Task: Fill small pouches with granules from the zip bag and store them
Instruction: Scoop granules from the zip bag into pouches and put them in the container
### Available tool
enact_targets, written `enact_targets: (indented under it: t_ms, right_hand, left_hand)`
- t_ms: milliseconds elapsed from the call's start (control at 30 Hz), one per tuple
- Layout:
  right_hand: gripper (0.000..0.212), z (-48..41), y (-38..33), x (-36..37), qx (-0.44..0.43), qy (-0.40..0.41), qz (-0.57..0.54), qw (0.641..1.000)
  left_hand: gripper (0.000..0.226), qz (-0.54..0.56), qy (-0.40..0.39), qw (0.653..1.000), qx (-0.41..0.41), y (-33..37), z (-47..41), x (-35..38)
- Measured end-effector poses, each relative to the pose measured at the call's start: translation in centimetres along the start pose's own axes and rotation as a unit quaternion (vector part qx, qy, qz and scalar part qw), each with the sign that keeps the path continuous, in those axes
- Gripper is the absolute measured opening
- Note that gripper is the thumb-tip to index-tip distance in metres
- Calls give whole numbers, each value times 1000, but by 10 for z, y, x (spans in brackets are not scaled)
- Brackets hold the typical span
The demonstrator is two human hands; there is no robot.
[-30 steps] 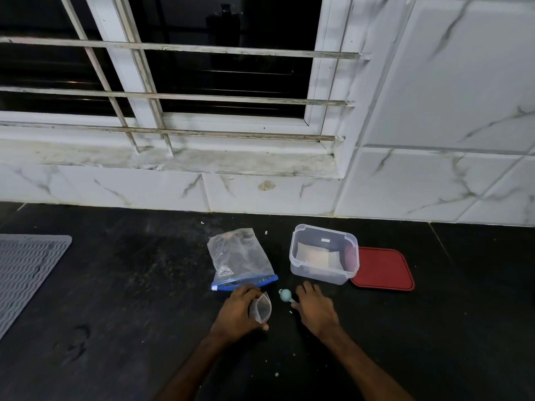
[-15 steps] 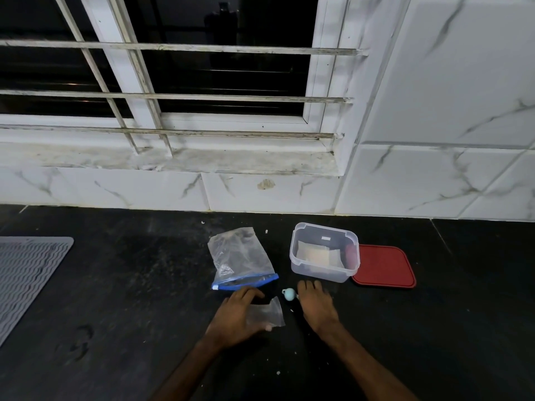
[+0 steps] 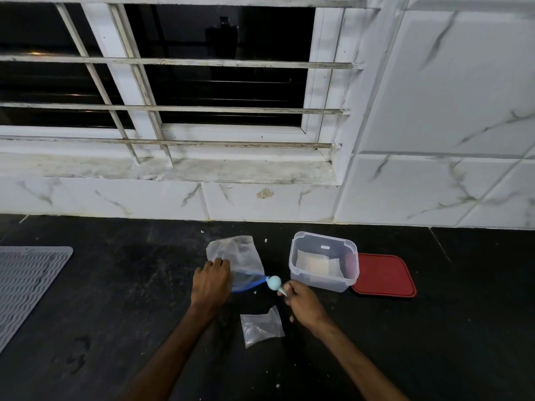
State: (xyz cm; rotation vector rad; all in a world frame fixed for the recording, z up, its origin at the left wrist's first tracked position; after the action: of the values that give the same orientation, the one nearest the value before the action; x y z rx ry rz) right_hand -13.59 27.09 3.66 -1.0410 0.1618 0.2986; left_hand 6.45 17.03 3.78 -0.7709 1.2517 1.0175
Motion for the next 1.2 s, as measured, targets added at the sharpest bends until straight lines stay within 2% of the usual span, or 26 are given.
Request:
enact_targets:
  t_ms: [133, 233, 300, 367, 467, 600, 767, 967, 1100, 1167, 1200]
  right_hand:
    - [22, 11, -29, 17, 3, -87, 39, 995]
    - [24, 12, -48, 26, -58, -73, 138, 986]
    - [23, 5, -58, 29, -70, -31, 267, 961]
    - [30, -3, -66, 32, -32, -5, 377, 926]
    - [36, -9, -80, 33, 4, -21, 471, 882]
    - [32, -14, -84, 29, 22, -23, 482, 876]
    - [34, -15, -90, 38, 85, -75, 487, 866]
    - [32, -13, -107, 36, 49, -34, 521, 851]
    - [38, -9, -120, 24, 33, -8, 513, 858]
    - [38, -15, -129, 25, 23, -11, 512, 859]
    - [39, -17, -133, 28, 50, -42, 512, 857]
  left_hand:
    - [27, 6, 29, 999, 22, 8, -6, -13]
    - [33, -11, 33, 998, 44, 11, -4, -15]
    - [38, -28, 36, 998, 54, 14, 0, -16]
    - [41, -34, 58, 995, 70, 15, 4, -16]
    - [35, -18, 71, 995, 68, 9, 8, -16]
    - [15, 58, 75, 995, 41, -6, 14, -18]
    - [12, 71, 93, 993, 26, -8, 12, -24]
    - [13, 114, 95, 988, 47, 0, 5, -44]
    - [16, 146, 93, 984, 49, -4, -1, -61]
    - [15, 157, 93, 982, 46, -3, -3, -64]
    - [14, 162, 89, 982, 45, -1, -3, -65]
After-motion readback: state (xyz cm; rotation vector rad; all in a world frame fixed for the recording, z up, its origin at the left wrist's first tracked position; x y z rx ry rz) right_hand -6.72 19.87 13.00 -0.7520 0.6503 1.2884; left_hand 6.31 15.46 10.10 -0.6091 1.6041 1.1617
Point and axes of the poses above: each hand's wrist, its own z-axis away from the middle knuckle, its own x-axis out of the palm, y = z × x, the point moved 3 cm from there along -z, towards the middle knuckle, and after that the axes turned 12 degrees about -y, right-handed, at the moved point
